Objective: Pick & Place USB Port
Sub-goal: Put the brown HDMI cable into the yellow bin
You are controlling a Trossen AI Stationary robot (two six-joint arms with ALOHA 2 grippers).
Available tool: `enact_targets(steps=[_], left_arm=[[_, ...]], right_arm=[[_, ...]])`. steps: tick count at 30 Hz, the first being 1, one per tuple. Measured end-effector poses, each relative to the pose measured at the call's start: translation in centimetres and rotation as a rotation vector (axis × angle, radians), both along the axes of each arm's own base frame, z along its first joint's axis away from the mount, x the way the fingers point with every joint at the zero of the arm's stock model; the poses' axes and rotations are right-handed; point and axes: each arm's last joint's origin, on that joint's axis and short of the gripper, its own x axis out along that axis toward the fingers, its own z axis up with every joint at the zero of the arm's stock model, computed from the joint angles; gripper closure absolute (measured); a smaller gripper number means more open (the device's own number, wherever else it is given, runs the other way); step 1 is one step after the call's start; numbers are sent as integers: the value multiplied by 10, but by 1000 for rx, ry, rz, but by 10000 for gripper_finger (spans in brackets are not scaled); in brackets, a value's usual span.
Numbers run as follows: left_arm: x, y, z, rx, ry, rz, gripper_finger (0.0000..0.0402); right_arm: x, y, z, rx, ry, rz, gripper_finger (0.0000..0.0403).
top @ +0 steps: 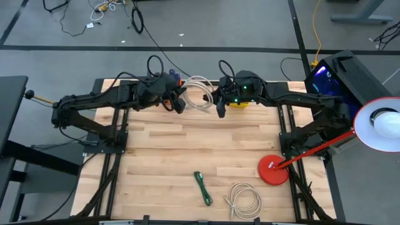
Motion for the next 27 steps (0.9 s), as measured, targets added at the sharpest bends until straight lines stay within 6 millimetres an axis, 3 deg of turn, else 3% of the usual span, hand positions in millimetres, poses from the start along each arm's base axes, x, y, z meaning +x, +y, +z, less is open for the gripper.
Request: enact_targets(steps=[3,12,27], left_arm=[[0,0,0,-6,-2,2,366],[0,0,0,-17,-15,11,291],[-2,4,-1,3,9,56,232]], right_arm=[[0,-1,0,-6,1,-5,376],[-1,-4,0,-17,3,-27,376],[-13,-35,1,-8,4,-124,376]])
